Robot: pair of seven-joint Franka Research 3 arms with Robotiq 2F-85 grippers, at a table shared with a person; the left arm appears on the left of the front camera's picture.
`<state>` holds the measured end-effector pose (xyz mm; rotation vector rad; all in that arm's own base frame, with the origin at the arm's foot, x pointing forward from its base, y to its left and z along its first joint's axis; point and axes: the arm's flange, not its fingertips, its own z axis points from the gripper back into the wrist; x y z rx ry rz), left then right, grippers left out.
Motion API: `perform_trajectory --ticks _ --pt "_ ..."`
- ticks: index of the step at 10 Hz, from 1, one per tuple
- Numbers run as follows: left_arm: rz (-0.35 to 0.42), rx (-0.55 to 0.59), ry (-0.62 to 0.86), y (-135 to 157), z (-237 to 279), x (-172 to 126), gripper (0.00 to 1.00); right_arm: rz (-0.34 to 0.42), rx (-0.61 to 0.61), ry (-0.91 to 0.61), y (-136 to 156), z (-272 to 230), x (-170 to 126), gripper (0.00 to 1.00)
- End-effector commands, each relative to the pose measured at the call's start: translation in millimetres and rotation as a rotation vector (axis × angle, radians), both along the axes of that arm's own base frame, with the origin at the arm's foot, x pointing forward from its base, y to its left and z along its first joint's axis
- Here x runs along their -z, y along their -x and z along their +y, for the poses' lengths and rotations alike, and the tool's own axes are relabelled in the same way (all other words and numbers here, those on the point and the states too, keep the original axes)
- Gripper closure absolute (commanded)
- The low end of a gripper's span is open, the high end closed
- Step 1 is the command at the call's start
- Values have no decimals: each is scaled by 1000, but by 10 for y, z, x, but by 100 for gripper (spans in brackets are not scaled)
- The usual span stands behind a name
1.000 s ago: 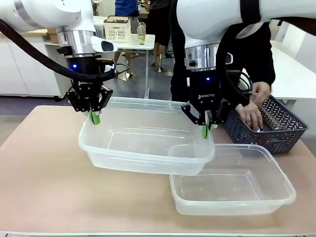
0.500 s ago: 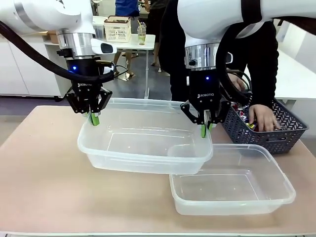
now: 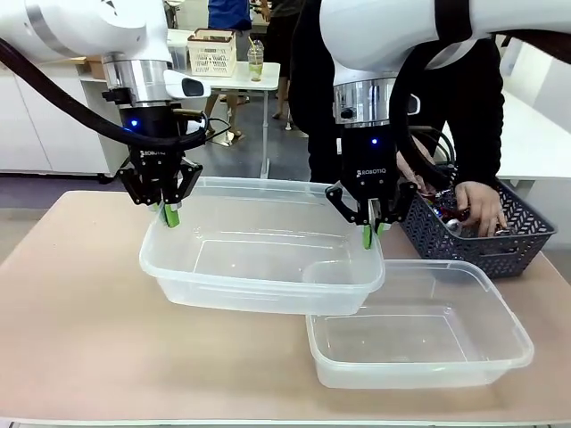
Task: Sort the waste into each basket.
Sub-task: Offer the picked Organizing box to the human.
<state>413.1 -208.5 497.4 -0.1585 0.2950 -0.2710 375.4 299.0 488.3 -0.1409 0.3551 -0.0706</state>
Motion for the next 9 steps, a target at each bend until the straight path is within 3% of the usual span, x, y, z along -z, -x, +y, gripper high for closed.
perform_trajectory --ticks 1,9 --pt "-4 13 4 12 -23 -50 94 6 -3 8 5 -10 13 94" --pt "-4 13 4 12 -23 -50 94 6 -3 8 5 -10 13 94"
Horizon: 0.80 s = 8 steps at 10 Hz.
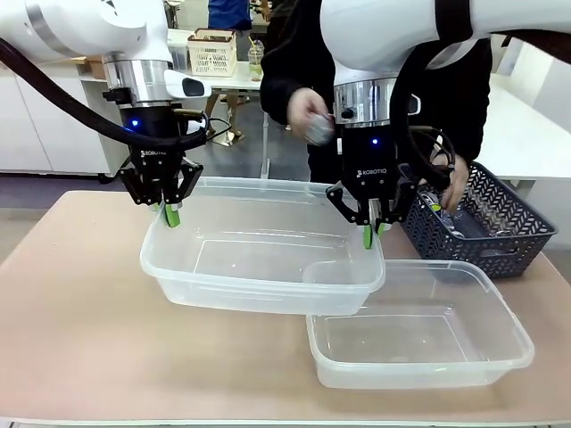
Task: Sort the waste into each basket.
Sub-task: Offer the picked Organizing box to the human.
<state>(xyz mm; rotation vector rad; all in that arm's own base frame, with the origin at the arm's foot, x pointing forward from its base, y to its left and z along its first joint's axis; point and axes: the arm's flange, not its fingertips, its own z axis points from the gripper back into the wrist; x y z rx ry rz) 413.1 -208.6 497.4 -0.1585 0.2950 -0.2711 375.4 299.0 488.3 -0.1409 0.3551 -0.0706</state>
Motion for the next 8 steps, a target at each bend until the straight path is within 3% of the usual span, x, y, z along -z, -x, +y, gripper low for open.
perform_trajectory --ticks 1,8 --pt "-4 13 4 12 -23 -50 94 6 -3 8 5 -10 13 94" --pt "-4 13 4 12 -23 -50 94 6 -3 8 5 -10 13 94"
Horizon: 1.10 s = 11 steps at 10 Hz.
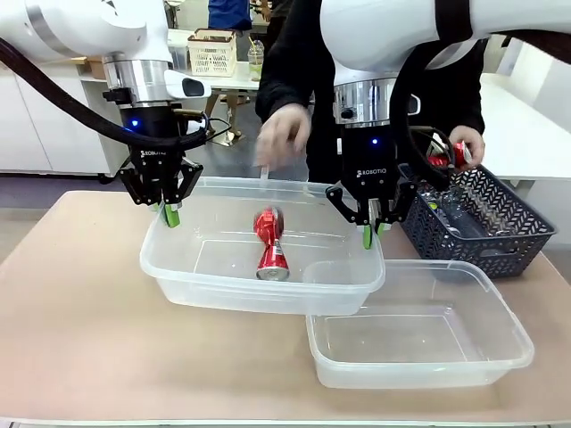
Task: Sort the waste into each basket.
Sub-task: Offer the picked Organizing box to the human.
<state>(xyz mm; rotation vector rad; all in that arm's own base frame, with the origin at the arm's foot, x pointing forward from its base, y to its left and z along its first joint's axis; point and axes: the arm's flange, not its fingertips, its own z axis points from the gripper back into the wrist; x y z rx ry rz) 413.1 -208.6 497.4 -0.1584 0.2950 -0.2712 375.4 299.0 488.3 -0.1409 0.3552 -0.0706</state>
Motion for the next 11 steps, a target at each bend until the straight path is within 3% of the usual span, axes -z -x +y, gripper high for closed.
perform_trajectory --ticks 1,11 --pt "-4 13 4 12 -23 -50 94 6 -3 8 5 -10 13 94" --pt "-4 13 4 12 -23 -50 94 6 -3 8 5 -10 13 94"
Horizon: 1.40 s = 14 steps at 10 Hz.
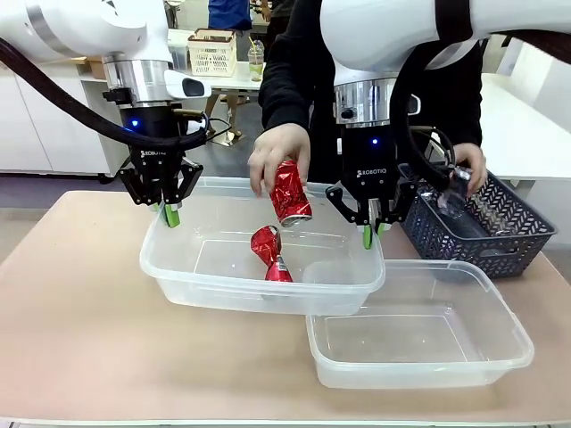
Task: Sort the waste into each basket.
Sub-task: Offer the picked Organizing box to the human.
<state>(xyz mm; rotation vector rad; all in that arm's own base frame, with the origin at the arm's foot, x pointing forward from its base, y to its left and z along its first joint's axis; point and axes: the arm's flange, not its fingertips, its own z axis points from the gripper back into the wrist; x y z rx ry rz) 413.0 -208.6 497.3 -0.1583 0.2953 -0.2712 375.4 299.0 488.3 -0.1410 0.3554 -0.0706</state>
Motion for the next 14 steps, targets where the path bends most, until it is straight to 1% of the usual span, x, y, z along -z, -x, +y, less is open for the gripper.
perform_trajectory --ticks 1,14 --pt "-5 13 5 11 -22 -50 94 6 -3 8 5 -10 12 94" --pt "-5 13 5 11 -22 -50 94 6 -3 8 5 -10 12 94"
